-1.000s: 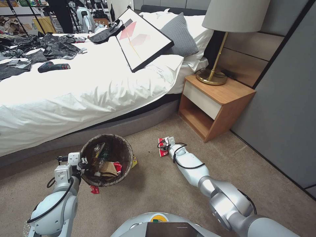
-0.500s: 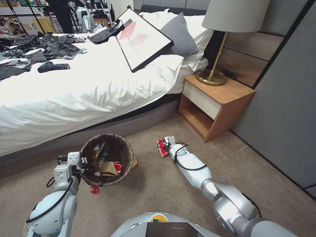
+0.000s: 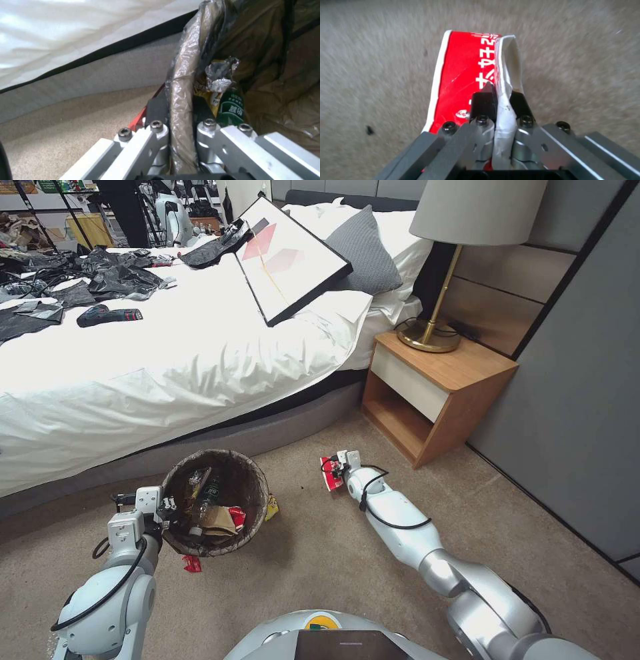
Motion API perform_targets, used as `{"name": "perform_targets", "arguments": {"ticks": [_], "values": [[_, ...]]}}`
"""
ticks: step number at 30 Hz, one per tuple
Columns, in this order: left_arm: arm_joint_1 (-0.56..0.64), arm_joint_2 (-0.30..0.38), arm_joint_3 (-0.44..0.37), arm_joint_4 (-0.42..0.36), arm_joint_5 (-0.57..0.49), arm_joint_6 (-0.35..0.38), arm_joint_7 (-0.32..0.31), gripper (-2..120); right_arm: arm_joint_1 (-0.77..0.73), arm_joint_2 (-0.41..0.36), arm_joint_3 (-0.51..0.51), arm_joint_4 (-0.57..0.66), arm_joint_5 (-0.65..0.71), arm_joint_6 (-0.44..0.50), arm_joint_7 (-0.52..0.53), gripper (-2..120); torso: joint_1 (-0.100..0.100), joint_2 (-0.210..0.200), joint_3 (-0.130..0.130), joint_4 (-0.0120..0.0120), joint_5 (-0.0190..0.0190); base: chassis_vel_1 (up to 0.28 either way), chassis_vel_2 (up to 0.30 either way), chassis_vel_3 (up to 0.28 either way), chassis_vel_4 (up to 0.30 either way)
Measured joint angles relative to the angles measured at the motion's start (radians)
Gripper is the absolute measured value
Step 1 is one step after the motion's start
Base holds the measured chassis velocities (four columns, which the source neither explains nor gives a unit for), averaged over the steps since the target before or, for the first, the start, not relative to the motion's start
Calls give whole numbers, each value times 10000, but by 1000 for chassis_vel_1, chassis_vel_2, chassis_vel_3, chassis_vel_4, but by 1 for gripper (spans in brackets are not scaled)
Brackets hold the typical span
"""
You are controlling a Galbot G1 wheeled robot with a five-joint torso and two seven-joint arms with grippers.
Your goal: Pick up the trash bin, then pick up the garbage from the floor and place it into the trash bin.
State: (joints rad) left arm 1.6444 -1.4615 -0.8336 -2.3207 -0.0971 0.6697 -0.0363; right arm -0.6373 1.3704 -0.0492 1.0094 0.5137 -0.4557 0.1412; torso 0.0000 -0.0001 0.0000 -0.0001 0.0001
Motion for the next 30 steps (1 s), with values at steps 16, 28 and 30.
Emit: {"name": "perform_targets", "arguments": {"ticks": [16, 28, 30], "values": [[-13, -43, 99, -93, 76, 91, 0, 4, -1589, -3205, 929, 7797, 3854, -848, 1349, 0, 0, 0, -1, -4, 3, 0, 0, 0, 0], [-232, -86, 213, 25, 179, 141, 1, 4, 1479, -4359, -63, 11977, 8579, -1642, 2234, 0, 0, 1, -1, -1, -2, 0, 0, 0, 0], [-306, -102, 249, 79, 203, 157, 2, 4, 2710, -4105, -770, 11908, 9225, -1756, 2256, 0, 0, 1, -1, 0, -2, 0, 0, 0, 0]]}}
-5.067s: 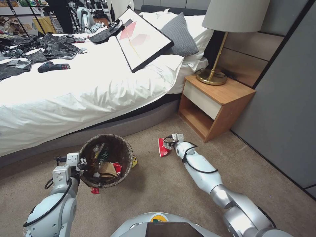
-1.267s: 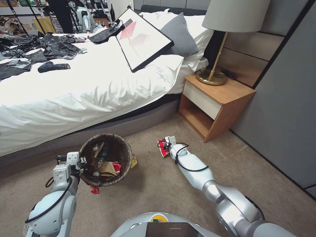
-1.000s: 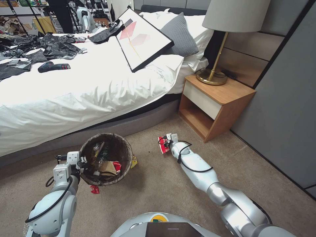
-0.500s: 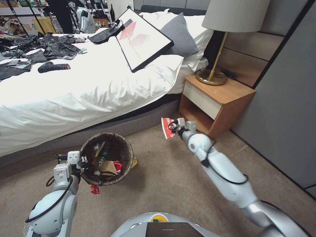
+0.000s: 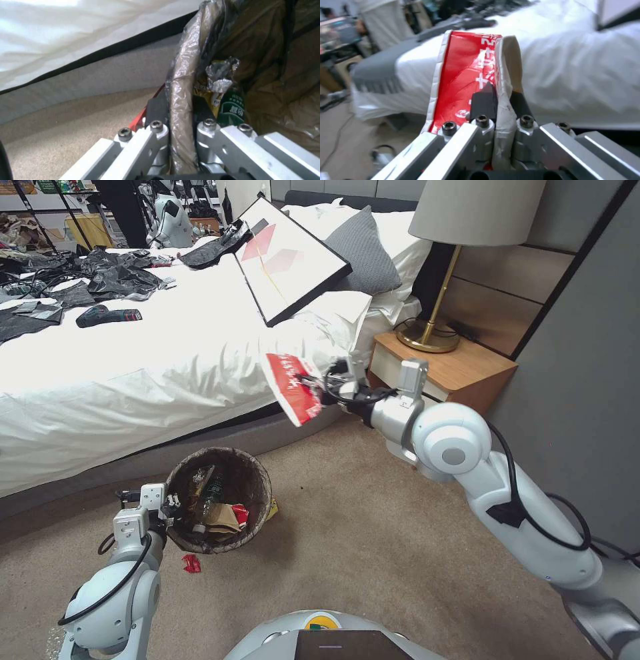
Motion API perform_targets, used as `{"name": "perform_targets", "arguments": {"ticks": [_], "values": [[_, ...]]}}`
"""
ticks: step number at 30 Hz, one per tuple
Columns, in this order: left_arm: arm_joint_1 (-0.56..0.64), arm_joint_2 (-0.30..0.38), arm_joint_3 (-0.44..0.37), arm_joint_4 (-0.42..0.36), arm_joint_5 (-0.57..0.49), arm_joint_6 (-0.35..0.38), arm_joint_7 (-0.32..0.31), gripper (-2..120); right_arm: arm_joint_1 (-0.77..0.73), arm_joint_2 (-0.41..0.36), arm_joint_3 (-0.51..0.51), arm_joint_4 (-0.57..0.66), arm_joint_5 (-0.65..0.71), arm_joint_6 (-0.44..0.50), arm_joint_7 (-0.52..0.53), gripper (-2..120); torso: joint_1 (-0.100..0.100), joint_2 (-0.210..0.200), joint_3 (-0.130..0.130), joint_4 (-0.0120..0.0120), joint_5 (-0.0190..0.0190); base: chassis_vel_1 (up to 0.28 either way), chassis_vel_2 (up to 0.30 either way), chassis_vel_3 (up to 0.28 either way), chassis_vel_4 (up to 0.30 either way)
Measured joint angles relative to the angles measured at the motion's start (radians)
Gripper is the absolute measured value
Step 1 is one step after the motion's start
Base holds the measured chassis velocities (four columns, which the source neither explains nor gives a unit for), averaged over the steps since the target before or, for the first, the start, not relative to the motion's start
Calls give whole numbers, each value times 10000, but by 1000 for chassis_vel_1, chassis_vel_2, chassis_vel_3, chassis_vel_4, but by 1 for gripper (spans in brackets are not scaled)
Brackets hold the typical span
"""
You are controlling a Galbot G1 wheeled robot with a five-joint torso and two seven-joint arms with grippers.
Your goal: Pick up the trash bin, then pick up the garbage from the floor and place it into the trash bin.
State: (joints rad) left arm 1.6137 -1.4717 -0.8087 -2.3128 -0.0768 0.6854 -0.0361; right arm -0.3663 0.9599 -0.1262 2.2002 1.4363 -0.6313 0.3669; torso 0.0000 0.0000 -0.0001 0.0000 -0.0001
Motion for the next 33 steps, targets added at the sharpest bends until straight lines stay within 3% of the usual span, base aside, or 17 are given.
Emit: {"name": "perform_targets", "arguments": {"ticks": [4, 7, 13, 22, 33], "values": [[-64, -6, 16, 25, 6, 24, 1, 4, 1077, 396, -848, -299, 560, -41, 117, 0, 0, 0, 1, 3, 0, 0, 0, 0, 0], [-125, 15, -14, 25, -20, 49, 4, 4, 1999, 1306, -2036, -875, 881, -76, 326, 0, 1, 0, 1, 1, -1, 0, 0, 0, 0], [-124, 36, -74, 13, -59, 54, 9, 4, 2250, 2494, -3199, -1796, 718, -56, 569, 0, 0, 0, 1, 4, -4, 0, 0, 0, 0], [-127, 88, -176, -2, -179, 53, 16, 4, 1457, 3136, -4152, -3398, -562, 205, 324, 0, 1, -1, 2, 1, -2, 0, 0, 0, 0], [-145, 131, -239, 43, -249, 50, 15, 4, 357, 3143, -4349, -3540, -1290, 166, 310, 0, 0, 0, 0, -1, 0, 0, 0, 0, 0]]}}
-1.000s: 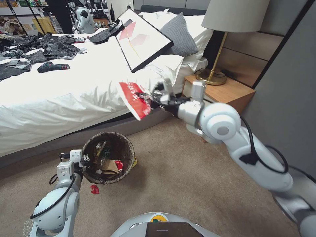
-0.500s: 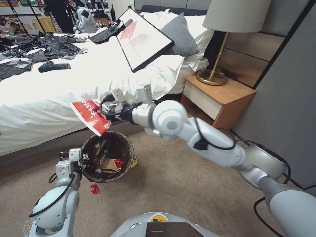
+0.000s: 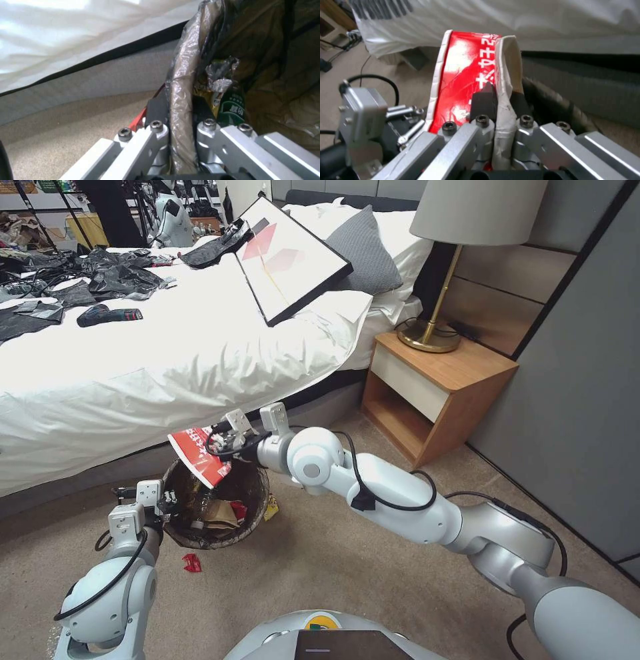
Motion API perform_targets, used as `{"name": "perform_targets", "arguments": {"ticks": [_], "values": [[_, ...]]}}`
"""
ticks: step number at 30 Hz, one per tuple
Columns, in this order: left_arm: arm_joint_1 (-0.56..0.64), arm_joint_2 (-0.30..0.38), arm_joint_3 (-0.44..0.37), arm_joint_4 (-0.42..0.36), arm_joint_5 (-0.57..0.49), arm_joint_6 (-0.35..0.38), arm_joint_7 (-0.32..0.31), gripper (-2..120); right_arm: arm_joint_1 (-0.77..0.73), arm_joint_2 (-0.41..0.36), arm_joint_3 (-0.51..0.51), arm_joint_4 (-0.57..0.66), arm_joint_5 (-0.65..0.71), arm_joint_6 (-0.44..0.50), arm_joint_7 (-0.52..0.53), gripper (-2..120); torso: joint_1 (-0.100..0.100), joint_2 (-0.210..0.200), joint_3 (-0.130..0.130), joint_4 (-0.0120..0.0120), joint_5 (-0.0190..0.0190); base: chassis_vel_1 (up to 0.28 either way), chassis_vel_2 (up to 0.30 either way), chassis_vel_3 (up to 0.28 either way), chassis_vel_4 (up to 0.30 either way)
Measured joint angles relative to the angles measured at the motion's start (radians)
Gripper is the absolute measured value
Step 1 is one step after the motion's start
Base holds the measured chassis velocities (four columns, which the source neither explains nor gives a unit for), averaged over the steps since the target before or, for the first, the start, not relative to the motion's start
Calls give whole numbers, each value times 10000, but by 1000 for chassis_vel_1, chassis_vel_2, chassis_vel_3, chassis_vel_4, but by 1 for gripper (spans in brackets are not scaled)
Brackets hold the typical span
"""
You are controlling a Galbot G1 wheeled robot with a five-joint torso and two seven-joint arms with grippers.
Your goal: Pick up the trash bin, then pick up the garbage from the floor and place it into the trash bin.
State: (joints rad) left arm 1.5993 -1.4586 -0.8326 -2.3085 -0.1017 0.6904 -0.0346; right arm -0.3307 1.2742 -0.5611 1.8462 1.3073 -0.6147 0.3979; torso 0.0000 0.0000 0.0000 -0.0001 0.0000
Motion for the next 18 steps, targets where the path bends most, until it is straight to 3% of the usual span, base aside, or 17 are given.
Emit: {"name": "perform_targets", "arguments": {"ticks": [18], "values": [[-19, -35, -24, 123, -25, -59, -1, 4, -1051, 427, -281, -1125, -931, 249, -256, 0, 0, 0, 0, 2, 0, 0, 0, 0, 0]]}}
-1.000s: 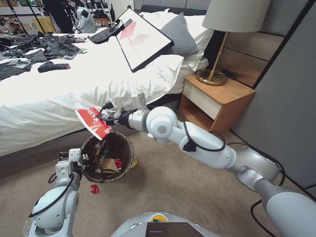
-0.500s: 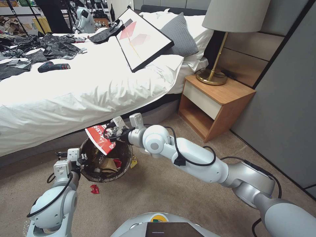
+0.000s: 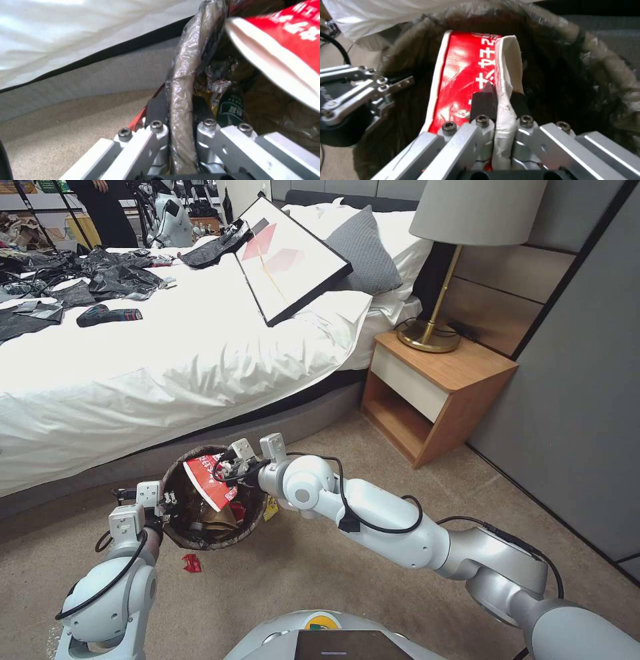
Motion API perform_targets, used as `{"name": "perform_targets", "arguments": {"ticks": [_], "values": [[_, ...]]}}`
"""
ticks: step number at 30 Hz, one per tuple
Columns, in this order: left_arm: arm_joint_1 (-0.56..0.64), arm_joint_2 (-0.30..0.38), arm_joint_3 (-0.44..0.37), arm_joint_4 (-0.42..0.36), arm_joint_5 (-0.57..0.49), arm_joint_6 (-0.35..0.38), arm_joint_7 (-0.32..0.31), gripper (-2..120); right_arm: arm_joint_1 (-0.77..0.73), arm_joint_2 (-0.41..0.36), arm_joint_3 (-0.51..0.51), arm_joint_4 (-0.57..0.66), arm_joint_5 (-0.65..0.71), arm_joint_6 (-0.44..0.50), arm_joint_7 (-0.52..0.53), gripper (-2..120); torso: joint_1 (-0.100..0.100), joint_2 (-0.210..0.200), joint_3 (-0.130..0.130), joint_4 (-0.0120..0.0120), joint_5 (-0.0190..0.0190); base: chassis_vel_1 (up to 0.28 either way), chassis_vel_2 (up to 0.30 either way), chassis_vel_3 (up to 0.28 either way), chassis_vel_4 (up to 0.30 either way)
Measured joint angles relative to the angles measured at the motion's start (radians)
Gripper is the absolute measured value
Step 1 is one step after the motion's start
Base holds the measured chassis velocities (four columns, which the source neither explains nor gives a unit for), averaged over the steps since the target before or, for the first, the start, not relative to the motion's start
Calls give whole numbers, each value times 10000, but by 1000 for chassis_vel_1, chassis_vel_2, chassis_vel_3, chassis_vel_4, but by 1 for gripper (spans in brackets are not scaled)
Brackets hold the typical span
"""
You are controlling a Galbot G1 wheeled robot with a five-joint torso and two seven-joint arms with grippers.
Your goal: Pick up the trash bin, then pick up the garbage from the floor and place it into the trash bin.
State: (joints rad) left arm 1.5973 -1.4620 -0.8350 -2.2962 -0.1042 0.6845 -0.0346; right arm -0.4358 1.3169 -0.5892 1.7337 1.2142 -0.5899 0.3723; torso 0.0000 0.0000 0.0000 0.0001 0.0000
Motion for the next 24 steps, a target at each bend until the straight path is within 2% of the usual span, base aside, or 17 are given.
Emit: {"name": "perform_targets", "arguments": {"ticks": [4, 7, 8, 11, 12, 15, 16, 19, 20, 24], "values": [[-10, -10, 3, 5, -4, -5, 1, 4, -75, 131, -47, -308, -386, 3, -43, 3, 0, 0, 0, -2, 0, 0, 0, 0, 0], [-6, -5, -33, 13, -14, -11, 3, 4, -109, 214, -117, -525, -605, 137, 68, 17, 0, 0, 0, 0, 0, 0, 0, 0, 0], [-6, -5, -33, 13, -14, -11, 3, 4, -109, 214, -117, -525, -605, 137, 68, 17, 0, 0, 0, 0, 0, 0, 0, 0, 0], [-4, -10, -35, 32, -20, -23, 7, 4, -110, 234, -154, -602, -730, 428, 141, 32, 0, 0, 0, -1, 0, 0, 0, 0, 0], [-4, -10, -35, 32, -20, -23, 7, 4, -110, 234, -154, -602, -730, 428, 141, 32, 0, 0, 0, -1, 0, 0, 0, 0, 0], [-12, -22, -26, 40, -23, -40, 17, 4, -116, 254, -164, -605, -838, 625, 190, 46, 0, 0, 0, -1, 0, 0, 0, 0, 0], [-12, -22, -26, 40, -23, -40, 17, 4, -116, 254, -164, -605, -838, 625, 190, 46, 0, 0, 0, -1, 0, 0, 0, 0, 0], [-32, -23, -26, 45, -29, -41, 32, 4, -121, 274, -129, -574, -981, 813, 185, 63, 0, 0, 0, -1, 0, 0, 0, 0, 0], [-32, -23, -26, 45, -29, -41, 32, 4, -121, 274, -129, -574, -981, 813, 185, 63, 0, 0, 0, -1, 0, 0, 0, 0, 0], [-36, -20, -33, 45, -44, -43, 68, 4, -76, 291, 102, -324, -1223, 975, 188, 77, 0, 0, 0, 0, 0, 0, 0, 0, 0]]}}
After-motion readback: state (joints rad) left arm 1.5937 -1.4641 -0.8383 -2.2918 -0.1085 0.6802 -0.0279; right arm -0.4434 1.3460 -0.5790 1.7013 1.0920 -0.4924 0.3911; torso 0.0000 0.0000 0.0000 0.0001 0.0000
